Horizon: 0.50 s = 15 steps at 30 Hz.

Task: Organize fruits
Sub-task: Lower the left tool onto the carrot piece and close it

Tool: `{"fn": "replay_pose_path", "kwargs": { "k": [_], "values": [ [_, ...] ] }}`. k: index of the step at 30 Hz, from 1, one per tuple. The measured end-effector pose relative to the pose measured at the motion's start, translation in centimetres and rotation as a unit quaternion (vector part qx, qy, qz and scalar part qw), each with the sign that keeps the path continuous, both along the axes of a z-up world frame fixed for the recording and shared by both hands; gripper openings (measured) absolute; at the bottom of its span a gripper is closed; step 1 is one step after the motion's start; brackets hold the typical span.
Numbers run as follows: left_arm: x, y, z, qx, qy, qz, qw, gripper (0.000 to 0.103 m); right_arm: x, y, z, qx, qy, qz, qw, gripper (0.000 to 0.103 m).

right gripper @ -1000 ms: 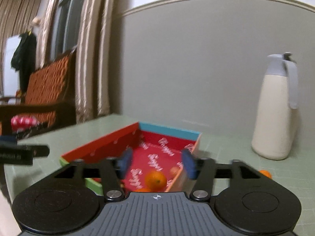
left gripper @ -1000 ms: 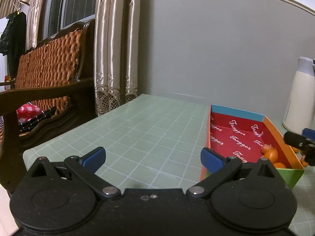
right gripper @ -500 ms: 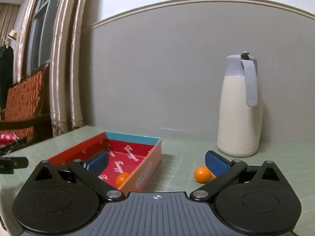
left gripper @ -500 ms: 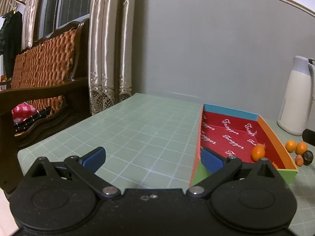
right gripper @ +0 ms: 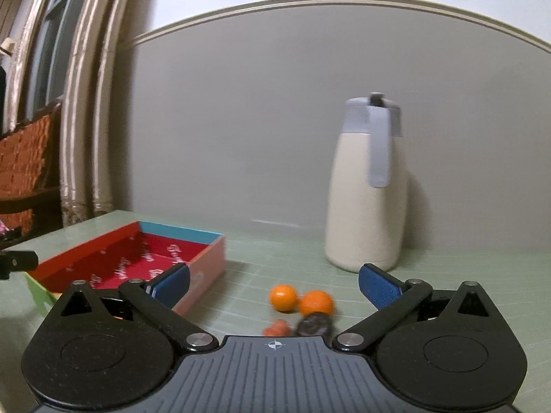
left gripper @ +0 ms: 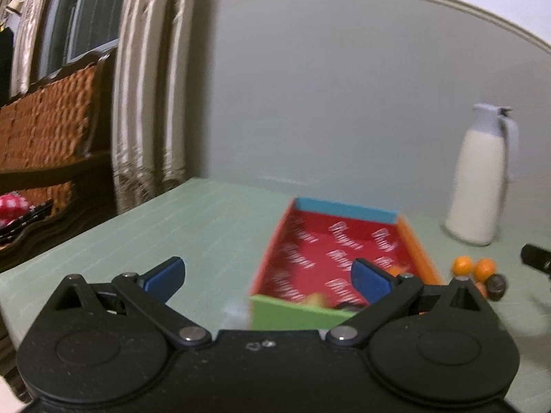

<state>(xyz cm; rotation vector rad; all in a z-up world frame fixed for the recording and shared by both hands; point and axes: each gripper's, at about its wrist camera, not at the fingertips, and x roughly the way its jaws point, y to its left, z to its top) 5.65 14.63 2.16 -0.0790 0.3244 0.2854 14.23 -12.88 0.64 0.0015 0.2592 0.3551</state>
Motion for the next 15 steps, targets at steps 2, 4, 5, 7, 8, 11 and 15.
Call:
{"fn": "replay_pose_path", "kwargs": {
  "k": [2, 4, 5, 7, 8, 11, 15],
  "values": [
    [0.3, -1.4, 0.2, 0.000, -0.010, -0.016, 0.9998, 0.097, -0.2, -1.1, 0.1, -0.004, -0.001, -0.009, 1.000, 0.103],
    [0.7, -3.0, 0.3, 0.002, -0.015, -0.037, 0.9992, 0.097, -0.4, -2.2, 0.2, -0.009, -0.003, -0.016, 1.000, 0.103],
    [0.9, -3.9, 0.3, 0.003, -0.016, -0.049, 0.9987, 0.097, -0.4, -2.5, 0.2, -0.011, -0.003, -0.019, 1.000, 0.103],
    [1.3, -5.6, 0.3, 0.007, -0.017, -0.071, 0.9973, 0.097, -0.6, -3.8, 0.2, -0.015, -0.003, -0.029, 0.999, 0.103],
    [1.6, -6.5, 0.2, 0.008, -0.017, -0.082, 0.9965, 0.097, -0.6, -4.3, 0.3, -0.016, -0.003, -0.034, 0.999, 0.103],
    [2.3, -9.1, -0.1, 0.003, -0.017, -0.114, 0.9933, 0.096, -0.8, -6.1, 0.3, -0.019, -0.002, -0.054, 0.998, 0.103],
    [3.7, -12.5, -0.7, 0.010, -0.009, -0.153, 0.9882, 0.091, -0.9, -8.8, 0.2, -0.019, 0.006, -0.081, 0.997, 0.103]
  ]
}}
